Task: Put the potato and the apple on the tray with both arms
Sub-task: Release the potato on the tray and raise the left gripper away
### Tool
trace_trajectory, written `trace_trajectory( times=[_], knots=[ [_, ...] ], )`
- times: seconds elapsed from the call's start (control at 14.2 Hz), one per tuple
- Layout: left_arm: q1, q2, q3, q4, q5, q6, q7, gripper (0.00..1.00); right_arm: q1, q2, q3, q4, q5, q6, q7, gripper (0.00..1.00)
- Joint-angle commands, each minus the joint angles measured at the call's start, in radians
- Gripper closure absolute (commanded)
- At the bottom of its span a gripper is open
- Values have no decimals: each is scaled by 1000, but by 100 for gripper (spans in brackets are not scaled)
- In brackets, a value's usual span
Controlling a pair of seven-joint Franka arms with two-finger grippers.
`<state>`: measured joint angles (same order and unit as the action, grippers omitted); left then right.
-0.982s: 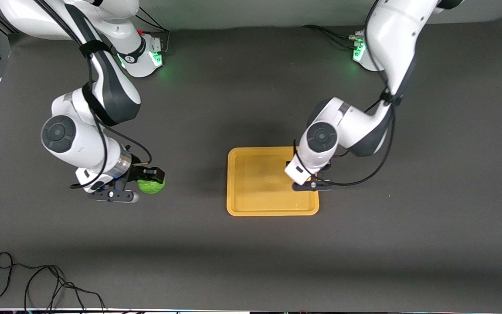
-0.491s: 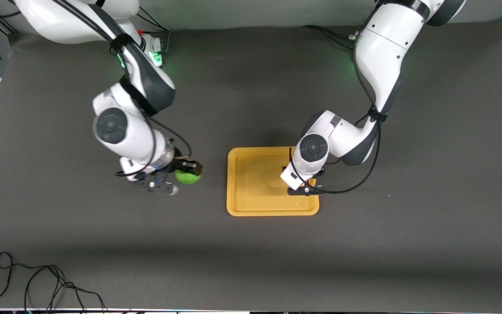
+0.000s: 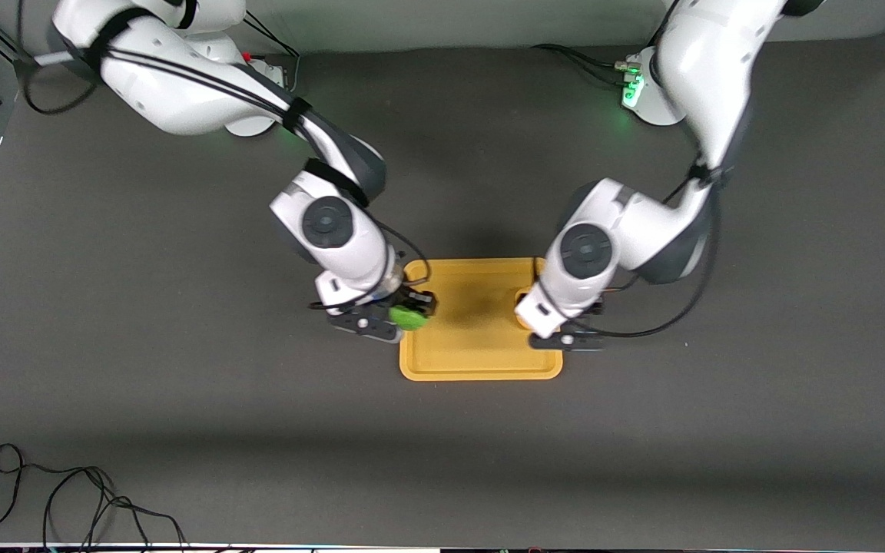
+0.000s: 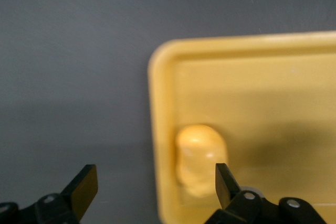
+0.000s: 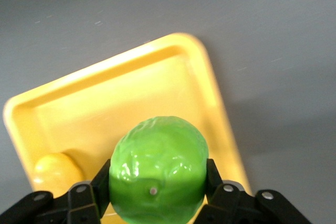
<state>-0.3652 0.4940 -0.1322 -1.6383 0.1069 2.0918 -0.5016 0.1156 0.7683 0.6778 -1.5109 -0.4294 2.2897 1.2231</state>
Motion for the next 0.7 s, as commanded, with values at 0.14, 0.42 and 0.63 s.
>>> trace_trajectory(
  times=[0.14,0.42,0.63],
  knots=[
    [181,-213,-3,-63,19,-139,246,0,113,164,13,116,-199,79,249,72],
    [359,-389,-4,-57,5,-272,455,0,118,187,3,106,-262,31,256,72],
    [399,-433,-1,7,7,-352,486,0,118,206,2,107,-299,0,256,72]
  ],
)
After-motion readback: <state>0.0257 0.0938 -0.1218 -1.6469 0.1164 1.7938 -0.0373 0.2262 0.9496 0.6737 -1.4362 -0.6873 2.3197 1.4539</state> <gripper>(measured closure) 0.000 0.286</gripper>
